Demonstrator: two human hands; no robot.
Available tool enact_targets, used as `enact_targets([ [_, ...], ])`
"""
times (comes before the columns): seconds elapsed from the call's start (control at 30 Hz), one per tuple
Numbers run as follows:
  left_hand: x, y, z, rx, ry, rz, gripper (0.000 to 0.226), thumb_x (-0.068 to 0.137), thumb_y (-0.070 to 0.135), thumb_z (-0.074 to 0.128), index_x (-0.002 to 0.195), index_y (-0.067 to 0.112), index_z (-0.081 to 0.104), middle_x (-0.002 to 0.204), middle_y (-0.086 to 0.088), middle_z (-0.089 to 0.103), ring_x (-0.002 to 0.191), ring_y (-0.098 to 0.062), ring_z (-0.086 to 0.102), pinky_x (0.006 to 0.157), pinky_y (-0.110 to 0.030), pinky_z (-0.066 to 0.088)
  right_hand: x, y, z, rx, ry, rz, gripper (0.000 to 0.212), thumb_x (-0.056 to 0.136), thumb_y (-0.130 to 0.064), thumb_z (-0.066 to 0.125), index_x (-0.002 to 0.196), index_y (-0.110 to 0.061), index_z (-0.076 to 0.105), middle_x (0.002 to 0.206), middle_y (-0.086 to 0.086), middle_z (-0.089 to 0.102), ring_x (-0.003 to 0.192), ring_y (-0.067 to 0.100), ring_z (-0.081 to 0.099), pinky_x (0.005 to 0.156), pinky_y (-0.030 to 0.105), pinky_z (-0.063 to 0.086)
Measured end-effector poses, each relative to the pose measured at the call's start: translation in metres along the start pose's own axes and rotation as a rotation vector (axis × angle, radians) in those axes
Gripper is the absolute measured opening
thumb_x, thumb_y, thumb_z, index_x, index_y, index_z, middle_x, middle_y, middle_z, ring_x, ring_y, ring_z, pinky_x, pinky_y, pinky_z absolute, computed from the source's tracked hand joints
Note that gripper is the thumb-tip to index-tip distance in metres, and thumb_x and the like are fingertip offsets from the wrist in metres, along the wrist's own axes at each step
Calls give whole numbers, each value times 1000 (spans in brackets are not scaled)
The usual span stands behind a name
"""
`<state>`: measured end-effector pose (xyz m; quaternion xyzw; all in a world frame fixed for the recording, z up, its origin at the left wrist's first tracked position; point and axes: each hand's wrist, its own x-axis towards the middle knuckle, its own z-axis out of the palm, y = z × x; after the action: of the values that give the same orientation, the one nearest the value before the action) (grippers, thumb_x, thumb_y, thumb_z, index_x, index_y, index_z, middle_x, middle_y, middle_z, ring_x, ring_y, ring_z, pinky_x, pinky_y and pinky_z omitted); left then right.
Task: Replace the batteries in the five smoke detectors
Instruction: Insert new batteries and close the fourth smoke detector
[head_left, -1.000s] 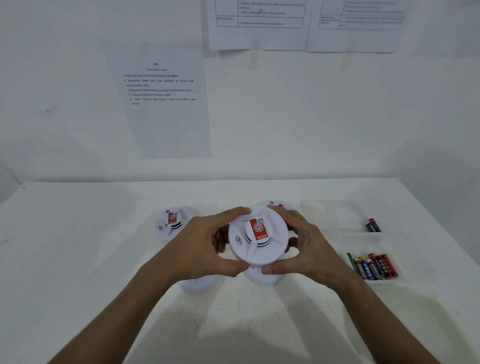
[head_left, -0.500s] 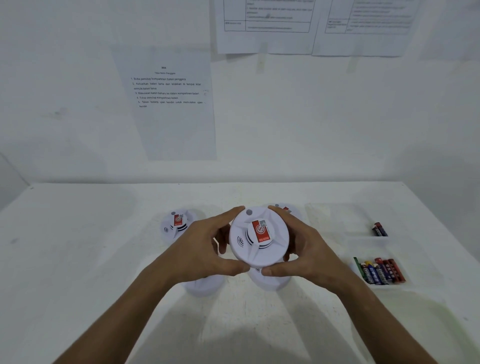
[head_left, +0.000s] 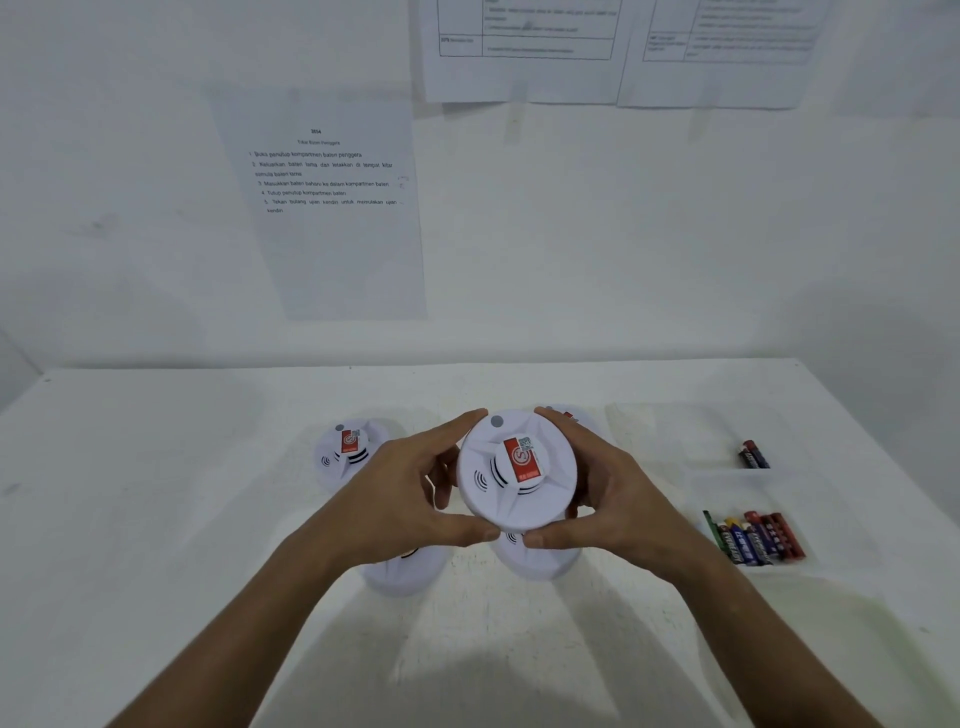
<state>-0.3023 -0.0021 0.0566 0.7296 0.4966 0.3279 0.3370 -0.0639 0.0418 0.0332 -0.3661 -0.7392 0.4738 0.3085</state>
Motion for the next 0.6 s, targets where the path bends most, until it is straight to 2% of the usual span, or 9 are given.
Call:
enact_targets([
  [0.1,0,-2,0,-10,1,-10,94,67,31,87,144,44,35,97,6,68,66,-10,52,61,-20,52,0,2,0,7,8,2,95,65,-17,88,147,-22,39,138,-2,58,123,23,57,91,36,56],
  [0.2,1,-4,-1,-7,-4,-14,94,66,32,87,144,44,35,99,4,67,65,-9,51,60,-19,52,1,3,1,6,5,0,96,65,-18,88,147,-23,39,138,-4,58,123,22,57,92,33,56],
  [0.6,1,-5,-4,2,-8,-4,93,68,35,85,145,43,34,102,11,68,64,-7,52,61,-17,50,5,0,3,-6,-4,-13,95,66,-17,89,146,-24,39,136,-8,59,124,20,57,93,41,57],
])
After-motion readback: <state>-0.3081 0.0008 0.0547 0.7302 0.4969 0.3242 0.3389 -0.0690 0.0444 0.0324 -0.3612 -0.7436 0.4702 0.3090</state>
